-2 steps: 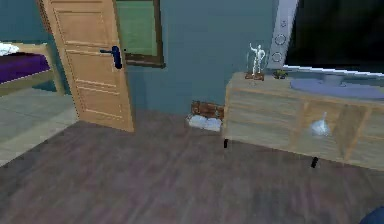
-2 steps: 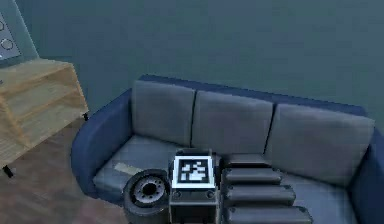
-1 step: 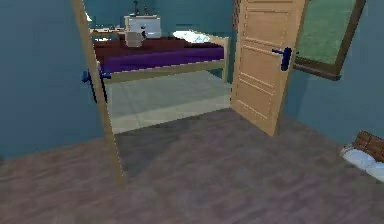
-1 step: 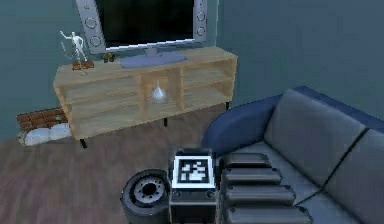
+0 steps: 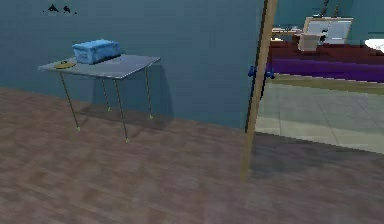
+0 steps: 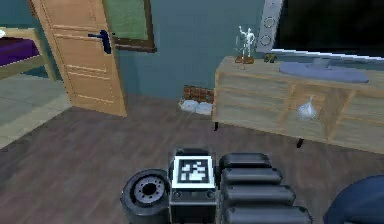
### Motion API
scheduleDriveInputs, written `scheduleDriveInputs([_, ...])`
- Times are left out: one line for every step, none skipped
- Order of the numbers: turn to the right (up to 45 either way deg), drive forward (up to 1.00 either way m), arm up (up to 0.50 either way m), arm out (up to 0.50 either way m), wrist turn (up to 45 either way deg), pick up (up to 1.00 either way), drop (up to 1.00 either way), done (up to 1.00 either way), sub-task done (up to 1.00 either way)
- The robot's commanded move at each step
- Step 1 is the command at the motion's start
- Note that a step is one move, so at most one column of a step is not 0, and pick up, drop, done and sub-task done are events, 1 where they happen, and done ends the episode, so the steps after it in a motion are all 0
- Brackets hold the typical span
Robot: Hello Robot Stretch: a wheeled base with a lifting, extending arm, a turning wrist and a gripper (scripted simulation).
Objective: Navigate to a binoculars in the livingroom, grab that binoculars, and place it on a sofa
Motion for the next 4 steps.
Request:
scheduleDriveInputs([-3.0, 0.00, 0.00, 0.00, 0.0, 0.00, 0.00, 0.00, 0.00])
scheduleDriveInputs([45.0, 0.00, 0.00, 0.00, 0.0, 0.00, 0.00, 0.00, 0.00])
scheduleDriveInputs([45.0, 0.00, 0.00, 0.00, 0.0, 0.00, 0.00, 0.00, 0.00])
scheduleDriveInputs([36.0, 0.00, 0.00, 0.00, 0.0, 0.00, 0.00, 0.00, 0.00])
